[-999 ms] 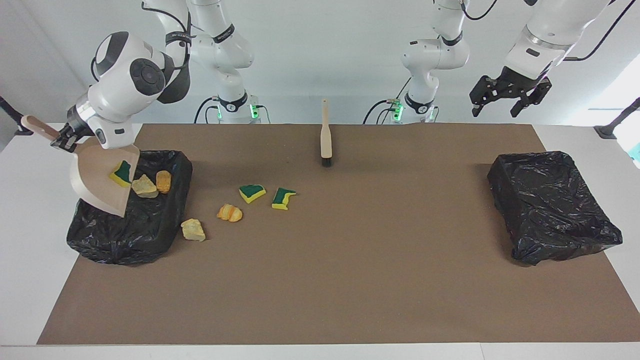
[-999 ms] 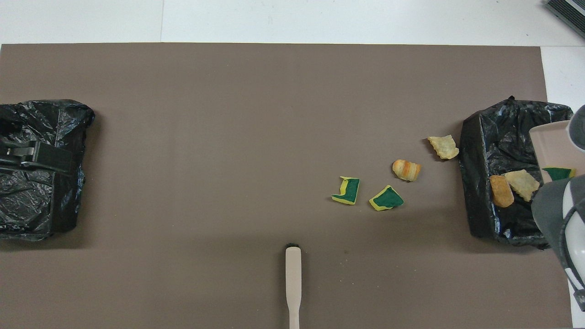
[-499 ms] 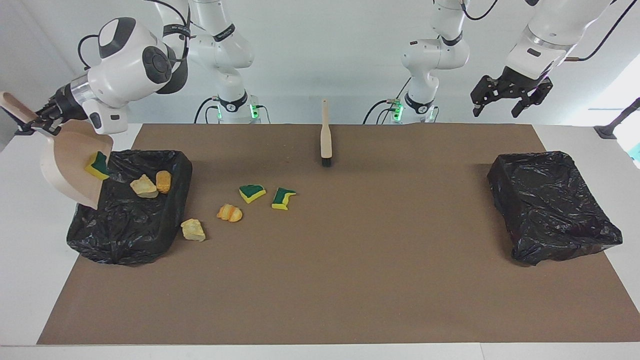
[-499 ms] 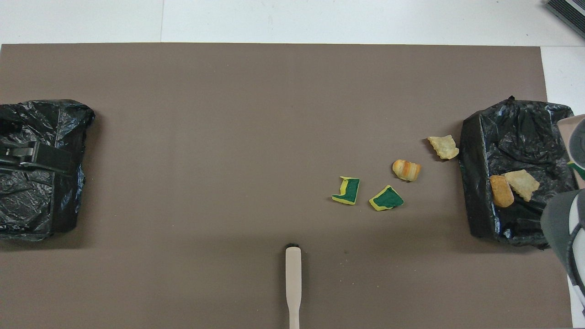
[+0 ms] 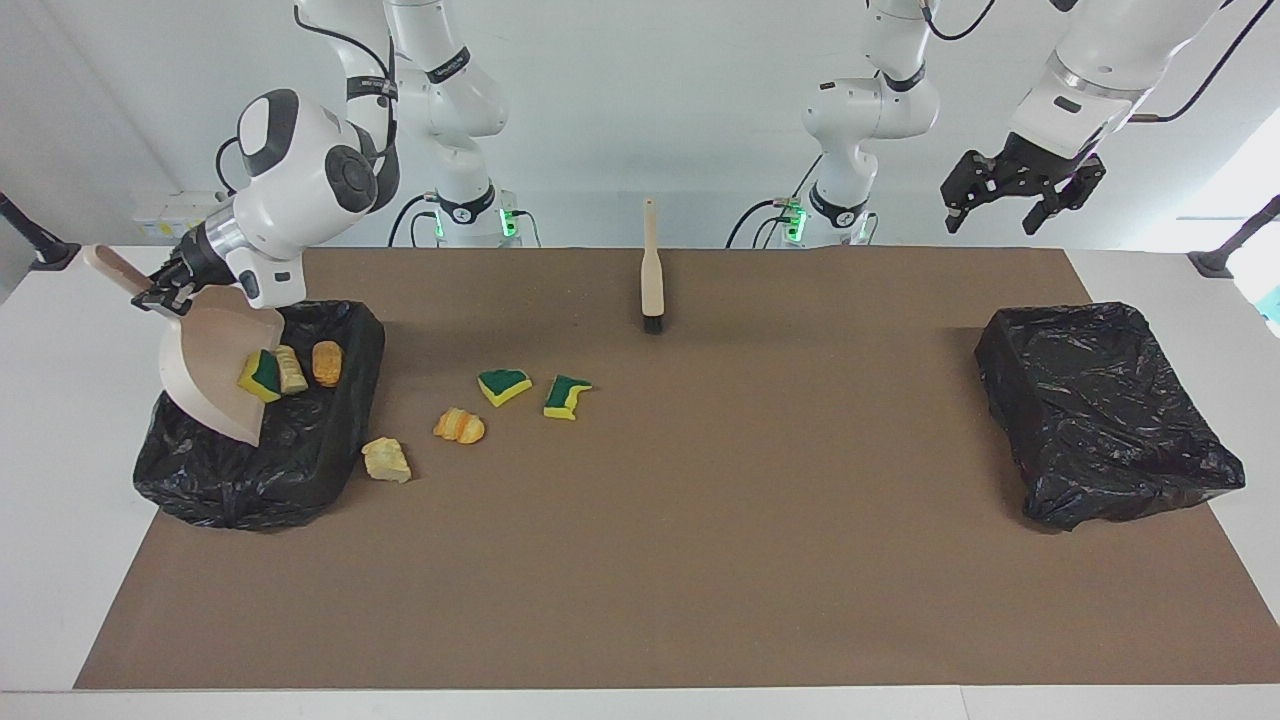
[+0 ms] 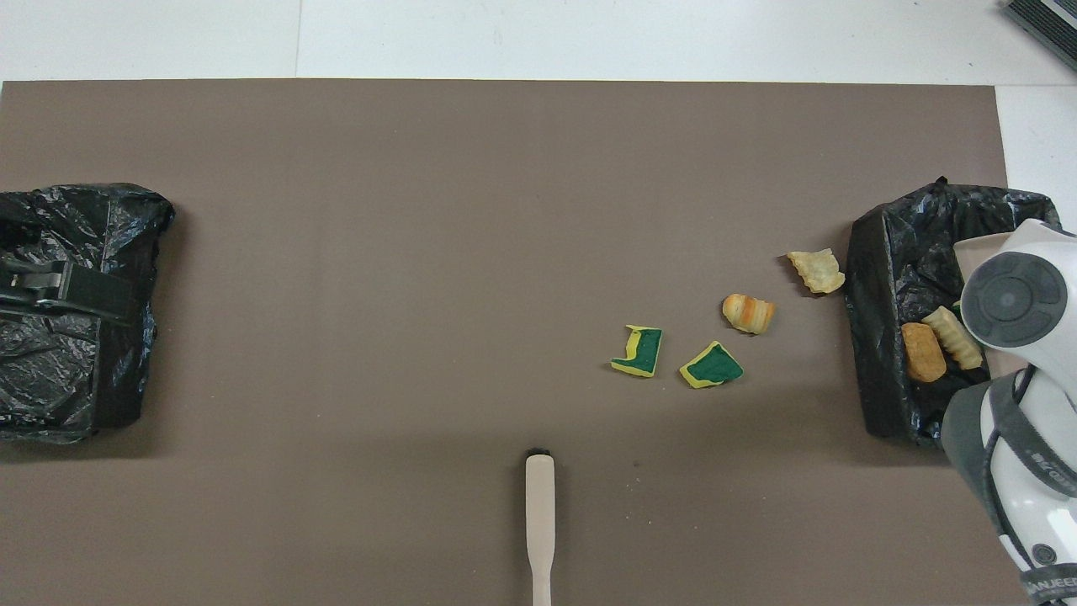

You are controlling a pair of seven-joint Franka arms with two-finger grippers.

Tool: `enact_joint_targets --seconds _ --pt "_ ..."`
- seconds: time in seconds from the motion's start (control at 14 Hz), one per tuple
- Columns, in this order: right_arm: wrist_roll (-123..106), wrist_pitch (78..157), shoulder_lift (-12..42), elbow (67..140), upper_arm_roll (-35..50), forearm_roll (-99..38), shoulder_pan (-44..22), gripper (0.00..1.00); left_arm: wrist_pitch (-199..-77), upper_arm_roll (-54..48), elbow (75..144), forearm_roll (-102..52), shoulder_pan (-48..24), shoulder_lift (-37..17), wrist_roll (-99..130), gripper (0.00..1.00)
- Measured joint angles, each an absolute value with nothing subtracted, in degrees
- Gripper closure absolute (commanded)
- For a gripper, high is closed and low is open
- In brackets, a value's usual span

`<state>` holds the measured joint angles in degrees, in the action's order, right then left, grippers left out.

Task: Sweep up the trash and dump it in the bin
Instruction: 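Bring the empty dustpan back toward the table center with the right gripper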

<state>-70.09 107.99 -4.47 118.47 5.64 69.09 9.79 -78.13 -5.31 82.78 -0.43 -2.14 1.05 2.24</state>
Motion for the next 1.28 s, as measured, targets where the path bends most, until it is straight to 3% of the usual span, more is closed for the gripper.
enact_joint_targets --seconds 0.36,0.86,1.28 --pt "-80.32 107.98 -7.15 113.06 4.75 67.62 10.05 1.0 -78.02 -5.31 82.78 -0.43 -2.06 1.05 2.22 0.0" --pt "-78.05 103.41 -8.1 111.73 4.43 41.72 10.11 1.0 -77.9 -5.31 82.78 -0.43 -2.05 1.05 2.22 0.0" --pt "-58.08 95.61 -8.24 111.55 5.38 24.64 9.0 1.0 -77.89 -5.27 82.78 -0.43 -1.9 1.05 2.22 0.0"
